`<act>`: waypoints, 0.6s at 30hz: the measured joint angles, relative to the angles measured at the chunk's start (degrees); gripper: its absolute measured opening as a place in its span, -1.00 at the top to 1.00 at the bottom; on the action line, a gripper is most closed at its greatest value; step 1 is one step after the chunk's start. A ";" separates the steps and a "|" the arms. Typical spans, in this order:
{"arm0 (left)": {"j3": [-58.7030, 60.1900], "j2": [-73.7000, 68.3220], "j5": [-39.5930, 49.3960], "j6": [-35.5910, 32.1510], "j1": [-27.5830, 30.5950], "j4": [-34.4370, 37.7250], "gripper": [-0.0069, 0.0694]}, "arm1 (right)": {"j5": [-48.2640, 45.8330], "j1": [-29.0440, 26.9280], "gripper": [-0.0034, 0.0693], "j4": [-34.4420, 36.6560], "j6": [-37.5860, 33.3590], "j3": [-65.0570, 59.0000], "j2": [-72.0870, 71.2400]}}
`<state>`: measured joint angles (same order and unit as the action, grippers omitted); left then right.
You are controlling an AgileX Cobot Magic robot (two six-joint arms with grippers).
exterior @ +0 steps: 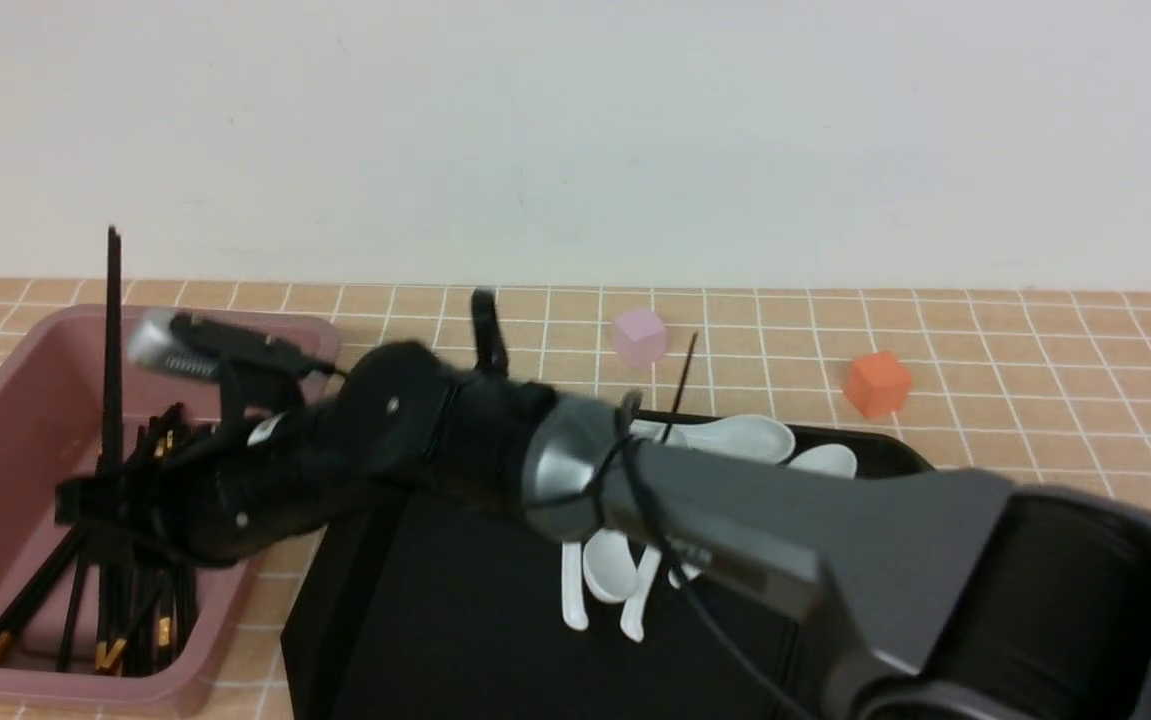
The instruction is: On brown tablecloth take chopsticks from black tray and put them in box.
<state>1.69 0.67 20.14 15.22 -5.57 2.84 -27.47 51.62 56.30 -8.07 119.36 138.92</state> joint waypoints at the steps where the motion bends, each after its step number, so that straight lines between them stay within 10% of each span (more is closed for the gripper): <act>1: 0.00 0.00 0.00 0.00 0.00 0.00 0.19 | 0.00 0.13 0.43 -0.26 -0.05 0.00 0.00; 10: 0.00 0.00 0.00 0.00 0.00 0.00 0.19 | -9.58 -1.18 -0.08 -8.97 -0.25 0.12 -4.01; 18: 0.00 0.00 0.00 0.00 0.00 0.00 0.19 | -26.56 -3.72 0.59 -19.71 -0.19 0.18 -14.85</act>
<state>1.69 0.67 20.14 15.22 -5.57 2.84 -54.03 47.89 36.59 -8.26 119.54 124.07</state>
